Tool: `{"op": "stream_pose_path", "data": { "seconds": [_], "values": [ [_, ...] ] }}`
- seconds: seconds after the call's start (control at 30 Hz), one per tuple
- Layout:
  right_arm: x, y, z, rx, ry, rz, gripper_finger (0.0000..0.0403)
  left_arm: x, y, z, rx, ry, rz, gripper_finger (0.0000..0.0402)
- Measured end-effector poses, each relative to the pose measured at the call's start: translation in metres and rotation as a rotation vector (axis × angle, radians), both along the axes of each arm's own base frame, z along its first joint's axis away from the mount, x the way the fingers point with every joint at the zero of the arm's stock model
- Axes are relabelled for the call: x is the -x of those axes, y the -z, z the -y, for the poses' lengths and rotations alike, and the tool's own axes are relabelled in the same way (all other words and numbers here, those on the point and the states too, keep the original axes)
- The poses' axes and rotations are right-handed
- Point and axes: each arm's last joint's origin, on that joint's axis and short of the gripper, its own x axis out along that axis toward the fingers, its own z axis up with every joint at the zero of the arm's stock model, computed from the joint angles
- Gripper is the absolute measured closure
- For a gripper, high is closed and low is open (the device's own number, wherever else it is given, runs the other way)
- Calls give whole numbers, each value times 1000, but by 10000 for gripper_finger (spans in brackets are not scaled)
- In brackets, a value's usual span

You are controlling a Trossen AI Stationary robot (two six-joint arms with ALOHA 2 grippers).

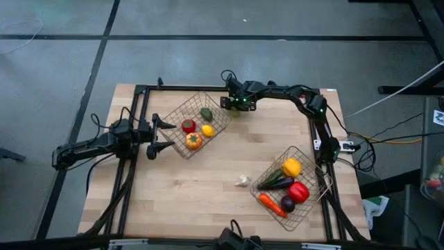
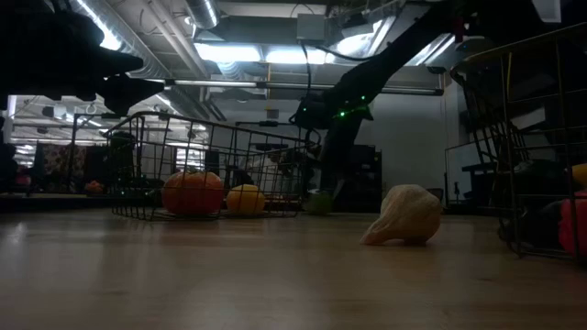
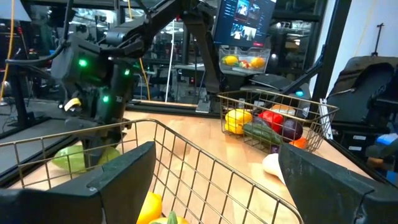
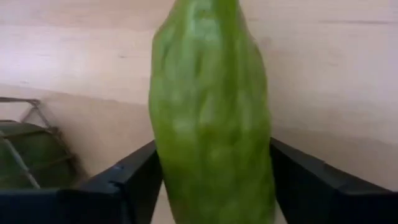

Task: Sort produce into baskets
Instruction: Put the chayote into the bottom basket

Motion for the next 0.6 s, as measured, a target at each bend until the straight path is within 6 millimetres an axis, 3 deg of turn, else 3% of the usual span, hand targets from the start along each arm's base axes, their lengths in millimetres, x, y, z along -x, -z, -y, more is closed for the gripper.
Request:
{"op": "stream_pose_path", "data": {
  "seconds": [0.23,0.43,0.6],
  "values": [
    [-1,0,0,-5,-31,15,199,0,0,0,0,-4,0,66],
    [-2,-5,0,0,-75,19,195,0,0,0,0,-5,0,66],
    [-4,-25,1,8,-144,-20,191,0,0,0,0,-5,0,66]
  ]
}}
